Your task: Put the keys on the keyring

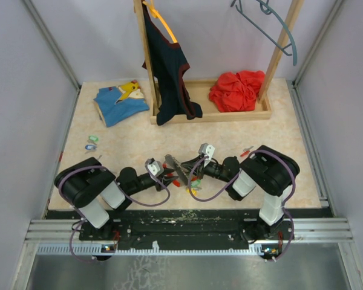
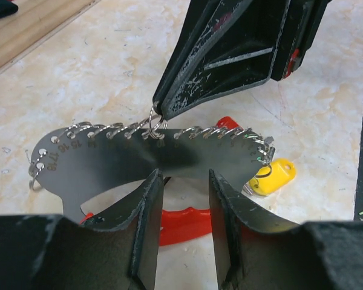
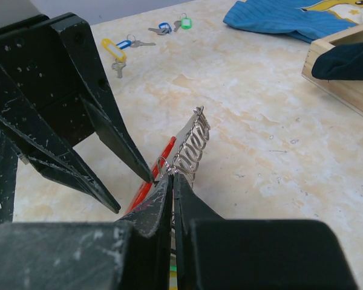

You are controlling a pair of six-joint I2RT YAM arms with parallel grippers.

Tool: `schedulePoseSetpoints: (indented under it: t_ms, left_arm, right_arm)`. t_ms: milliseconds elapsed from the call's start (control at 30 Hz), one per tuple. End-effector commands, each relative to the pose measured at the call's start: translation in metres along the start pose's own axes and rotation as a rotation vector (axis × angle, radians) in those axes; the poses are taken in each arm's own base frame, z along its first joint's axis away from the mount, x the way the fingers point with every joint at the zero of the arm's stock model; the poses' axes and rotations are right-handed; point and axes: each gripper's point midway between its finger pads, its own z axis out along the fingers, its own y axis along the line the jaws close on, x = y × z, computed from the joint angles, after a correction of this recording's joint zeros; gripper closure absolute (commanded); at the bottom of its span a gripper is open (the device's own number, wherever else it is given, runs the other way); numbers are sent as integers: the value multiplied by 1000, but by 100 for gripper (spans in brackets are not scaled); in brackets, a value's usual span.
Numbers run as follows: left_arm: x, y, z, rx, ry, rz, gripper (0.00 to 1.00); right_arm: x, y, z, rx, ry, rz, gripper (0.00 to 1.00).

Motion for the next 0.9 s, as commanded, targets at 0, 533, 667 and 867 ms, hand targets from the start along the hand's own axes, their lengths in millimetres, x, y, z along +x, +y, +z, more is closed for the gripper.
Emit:
schedulePoseSetpoints:
  t_ms: [0, 533, 667, 867]
  left_arm:
    - [-44, 6, 2, -22, -181, 83, 58]
    - [-73, 11, -1, -48, -270, 117, 59]
    - [-74, 12, -1, -47, -275, 125, 59]
    - [-76, 15, -3, -46, -279, 125, 59]
  right_arm:
    - [-28, 8, 4, -33, -110, -46, 100]
    - [-27, 13, 5, -58, -113, -46, 100]
    - [-29, 14, 4, -63, -119, -50, 100]
    - [-28, 16, 4, -71, -116, -49, 100]
